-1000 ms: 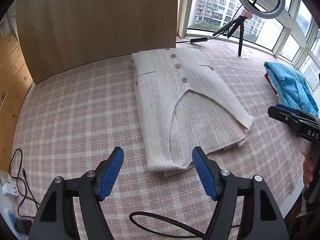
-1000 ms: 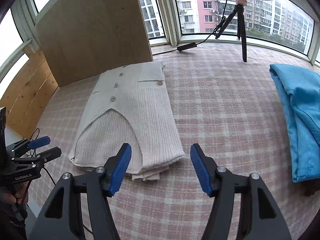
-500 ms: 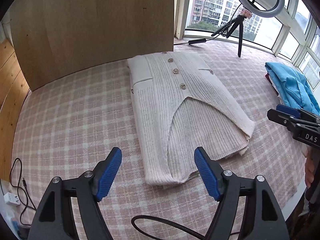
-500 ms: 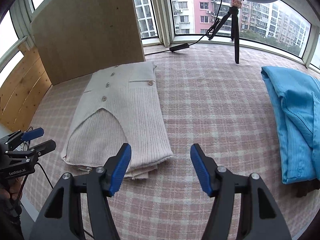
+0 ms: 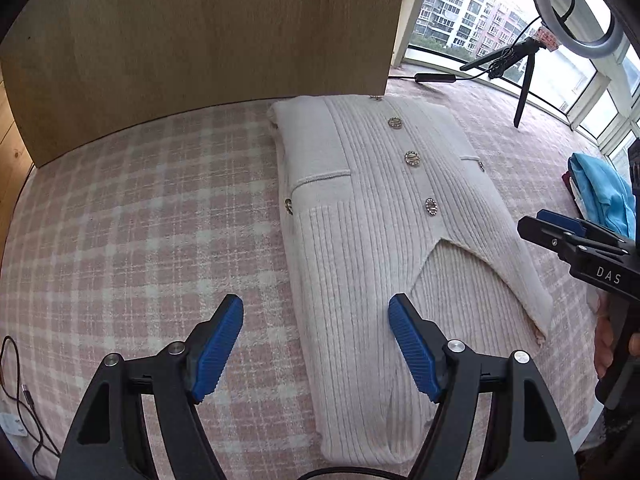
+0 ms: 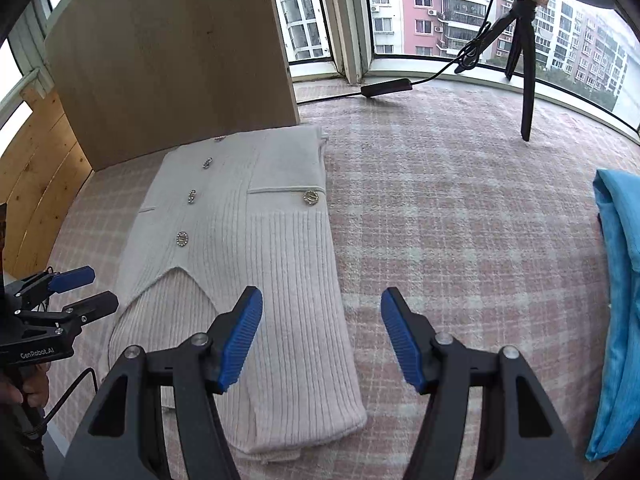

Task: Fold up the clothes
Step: 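Grasp the folded cardigan edge with both tools, then carry the folded cardigan with both tools onto the blue garment stack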

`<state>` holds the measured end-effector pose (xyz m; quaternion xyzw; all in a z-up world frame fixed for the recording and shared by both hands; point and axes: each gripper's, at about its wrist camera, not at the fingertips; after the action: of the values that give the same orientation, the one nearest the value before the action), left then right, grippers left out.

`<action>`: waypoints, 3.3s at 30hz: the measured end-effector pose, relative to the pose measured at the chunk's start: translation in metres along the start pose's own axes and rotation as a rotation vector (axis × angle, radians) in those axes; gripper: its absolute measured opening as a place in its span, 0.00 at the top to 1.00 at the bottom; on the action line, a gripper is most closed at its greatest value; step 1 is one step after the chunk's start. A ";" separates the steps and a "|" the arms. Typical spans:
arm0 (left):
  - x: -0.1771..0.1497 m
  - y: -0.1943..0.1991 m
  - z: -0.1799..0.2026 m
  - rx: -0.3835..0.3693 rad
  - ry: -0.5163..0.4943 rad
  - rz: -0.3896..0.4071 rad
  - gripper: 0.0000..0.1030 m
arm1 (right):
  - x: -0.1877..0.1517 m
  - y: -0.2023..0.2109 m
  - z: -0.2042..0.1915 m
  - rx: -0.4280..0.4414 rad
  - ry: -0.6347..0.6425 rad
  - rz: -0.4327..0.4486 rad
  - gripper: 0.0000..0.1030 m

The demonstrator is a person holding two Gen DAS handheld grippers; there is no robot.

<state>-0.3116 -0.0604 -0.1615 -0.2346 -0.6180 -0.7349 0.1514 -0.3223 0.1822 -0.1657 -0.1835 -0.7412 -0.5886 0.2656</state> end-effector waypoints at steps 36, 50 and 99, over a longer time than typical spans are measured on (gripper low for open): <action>0.004 -0.031 0.036 -0.285 0.033 0.094 0.69 | -0.004 -0.034 -0.031 0.388 -0.126 0.019 0.71; -0.028 0.092 0.083 -0.399 -0.116 0.183 0.70 | -0.029 0.108 -0.063 0.308 -0.083 0.179 0.72; 0.043 0.053 0.521 -0.191 -0.435 0.323 0.61 | -0.032 0.281 0.422 -0.087 -0.057 0.287 0.68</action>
<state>-0.2386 0.4424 -0.0285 -0.4953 -0.5185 -0.6887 0.1075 -0.2077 0.6601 -0.0370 -0.3153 -0.6885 -0.5707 0.3177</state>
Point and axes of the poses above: each gripper's, at about its wrist camera, not at the fingertips, and y roughly against the way its jaws point, z to its right, x to its top, and after that the axes turned 8 degrees about z, right-handed
